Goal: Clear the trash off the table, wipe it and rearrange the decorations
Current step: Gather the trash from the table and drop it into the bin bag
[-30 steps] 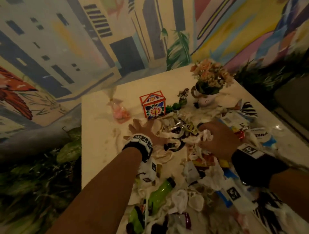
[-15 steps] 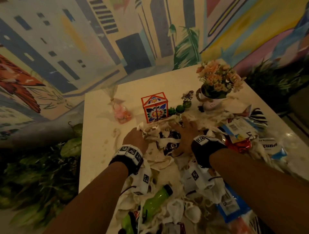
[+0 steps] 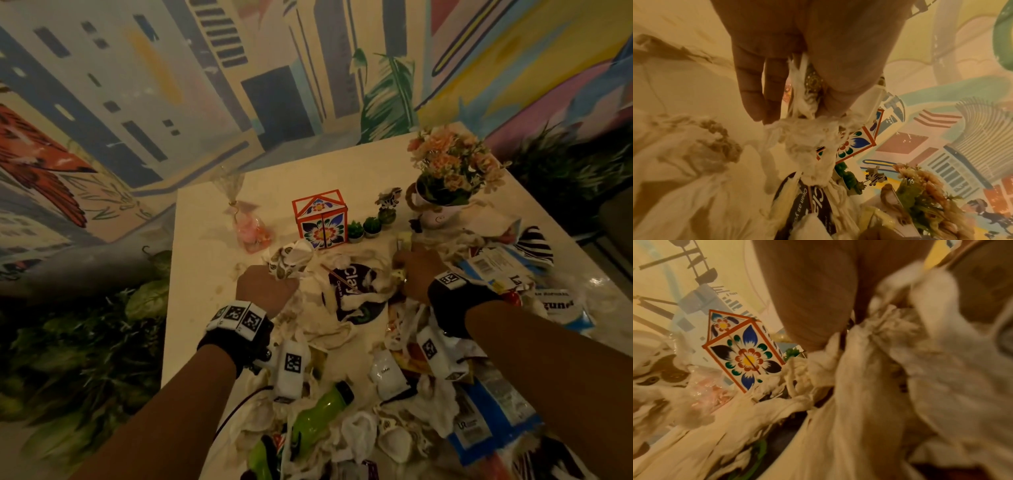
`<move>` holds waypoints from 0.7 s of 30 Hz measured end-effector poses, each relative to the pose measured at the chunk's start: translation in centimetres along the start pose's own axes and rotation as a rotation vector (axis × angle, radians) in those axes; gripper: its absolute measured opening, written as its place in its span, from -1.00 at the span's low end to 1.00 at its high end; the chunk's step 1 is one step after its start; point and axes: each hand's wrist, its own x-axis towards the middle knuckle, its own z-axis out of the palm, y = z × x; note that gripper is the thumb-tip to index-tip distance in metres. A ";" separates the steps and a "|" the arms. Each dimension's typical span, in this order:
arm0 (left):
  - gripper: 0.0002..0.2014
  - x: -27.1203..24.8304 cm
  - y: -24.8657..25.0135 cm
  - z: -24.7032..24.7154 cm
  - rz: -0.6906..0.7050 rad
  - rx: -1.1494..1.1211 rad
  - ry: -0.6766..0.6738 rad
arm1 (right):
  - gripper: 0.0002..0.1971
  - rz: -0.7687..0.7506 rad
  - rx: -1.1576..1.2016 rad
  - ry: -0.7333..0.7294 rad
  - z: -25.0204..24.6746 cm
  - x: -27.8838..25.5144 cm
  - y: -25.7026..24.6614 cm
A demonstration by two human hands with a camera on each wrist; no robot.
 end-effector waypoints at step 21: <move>-0.82 -2.5 1.0 -1.2 0.040 -0.443 0.043 | -0.72 -0.087 0.744 0.411 -3.8 -3.4 -4.6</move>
